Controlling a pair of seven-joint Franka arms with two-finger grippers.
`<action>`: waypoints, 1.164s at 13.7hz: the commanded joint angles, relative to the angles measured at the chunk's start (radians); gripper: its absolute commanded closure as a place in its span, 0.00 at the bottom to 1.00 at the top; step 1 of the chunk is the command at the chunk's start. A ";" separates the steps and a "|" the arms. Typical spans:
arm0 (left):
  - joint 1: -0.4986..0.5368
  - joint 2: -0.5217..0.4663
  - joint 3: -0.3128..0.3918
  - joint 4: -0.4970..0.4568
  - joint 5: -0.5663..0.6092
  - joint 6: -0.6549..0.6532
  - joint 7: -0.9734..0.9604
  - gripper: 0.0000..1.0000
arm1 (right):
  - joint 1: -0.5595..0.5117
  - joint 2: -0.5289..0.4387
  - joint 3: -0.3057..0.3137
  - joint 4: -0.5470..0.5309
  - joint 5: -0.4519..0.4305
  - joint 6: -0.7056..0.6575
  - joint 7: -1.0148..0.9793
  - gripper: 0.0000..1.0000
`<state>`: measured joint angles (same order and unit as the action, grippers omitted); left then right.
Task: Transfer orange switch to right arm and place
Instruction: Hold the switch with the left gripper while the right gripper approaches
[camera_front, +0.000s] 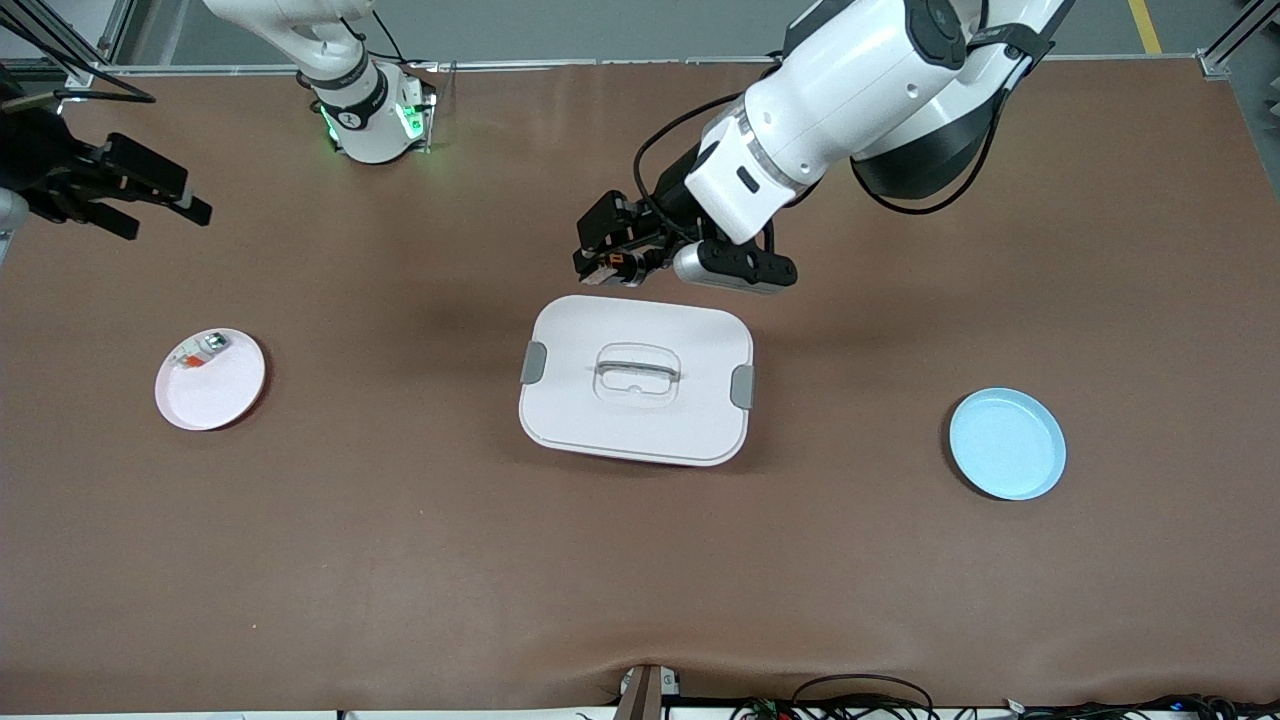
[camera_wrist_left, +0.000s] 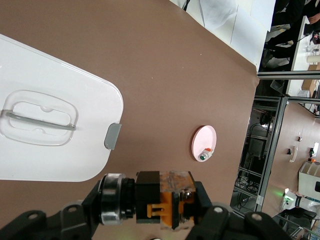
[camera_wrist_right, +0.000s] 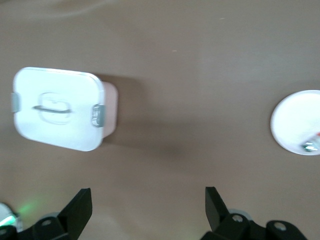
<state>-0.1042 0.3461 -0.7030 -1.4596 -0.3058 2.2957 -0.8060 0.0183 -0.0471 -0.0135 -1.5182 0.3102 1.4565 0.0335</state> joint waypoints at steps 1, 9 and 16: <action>-0.003 0.008 -0.003 0.022 0.000 0.005 -0.016 0.72 | 0.015 0.006 -0.003 0.000 0.043 0.030 -0.003 0.00; -0.009 0.021 -0.003 0.021 0.000 0.005 -0.016 0.72 | 0.049 0.013 -0.002 -0.076 0.240 0.218 0.006 0.00; -0.011 0.043 -0.003 0.021 0.002 0.005 -0.018 0.72 | 0.169 0.003 -0.002 -0.212 0.421 0.543 0.006 0.00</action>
<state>-0.1062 0.3656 -0.7032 -1.4585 -0.3058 2.2957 -0.8067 0.1477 -0.0197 -0.0081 -1.6820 0.6746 1.9272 0.0343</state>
